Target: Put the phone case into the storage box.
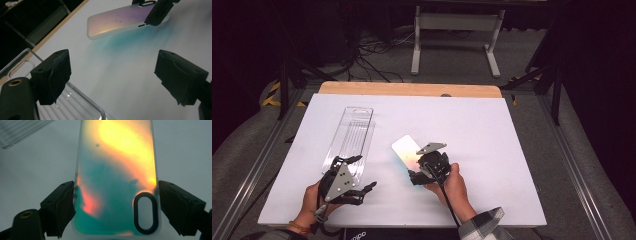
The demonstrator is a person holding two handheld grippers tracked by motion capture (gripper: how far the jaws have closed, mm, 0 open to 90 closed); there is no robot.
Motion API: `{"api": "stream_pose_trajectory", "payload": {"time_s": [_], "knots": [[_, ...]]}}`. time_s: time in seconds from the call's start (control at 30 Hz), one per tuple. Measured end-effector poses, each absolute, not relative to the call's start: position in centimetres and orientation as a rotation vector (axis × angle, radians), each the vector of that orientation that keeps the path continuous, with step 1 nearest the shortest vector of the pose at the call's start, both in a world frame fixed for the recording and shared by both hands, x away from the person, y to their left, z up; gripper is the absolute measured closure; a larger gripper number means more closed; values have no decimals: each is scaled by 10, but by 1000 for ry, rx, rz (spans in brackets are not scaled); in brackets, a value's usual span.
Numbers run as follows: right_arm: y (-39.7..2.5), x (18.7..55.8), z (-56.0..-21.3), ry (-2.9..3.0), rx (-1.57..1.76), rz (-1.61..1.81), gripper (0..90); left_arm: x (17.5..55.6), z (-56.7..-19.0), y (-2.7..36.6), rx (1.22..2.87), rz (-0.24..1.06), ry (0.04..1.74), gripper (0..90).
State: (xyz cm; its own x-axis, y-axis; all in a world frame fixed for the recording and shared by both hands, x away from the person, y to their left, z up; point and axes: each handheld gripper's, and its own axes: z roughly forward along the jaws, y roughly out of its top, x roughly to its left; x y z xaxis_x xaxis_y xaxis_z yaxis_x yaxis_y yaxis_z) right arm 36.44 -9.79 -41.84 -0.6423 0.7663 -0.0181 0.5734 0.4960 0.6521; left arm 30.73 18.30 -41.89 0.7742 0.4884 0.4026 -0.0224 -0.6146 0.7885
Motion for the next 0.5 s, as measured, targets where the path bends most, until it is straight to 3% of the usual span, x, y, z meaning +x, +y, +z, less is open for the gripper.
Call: {"api": "stream_pose_trajectory", "payload": {"time_s": [0.23,0.3,0.5], "knots": [[-97,353,-402,2474,1069,988,175,301,-417,164,2157,898,201,291],[-96,351,-400,2475,1061,996,175,300,-417,160,2172,939,166,371],[-95,346,-394,2491,1041,1041,175,298,-419,140,2186,1049,63,366]]}}
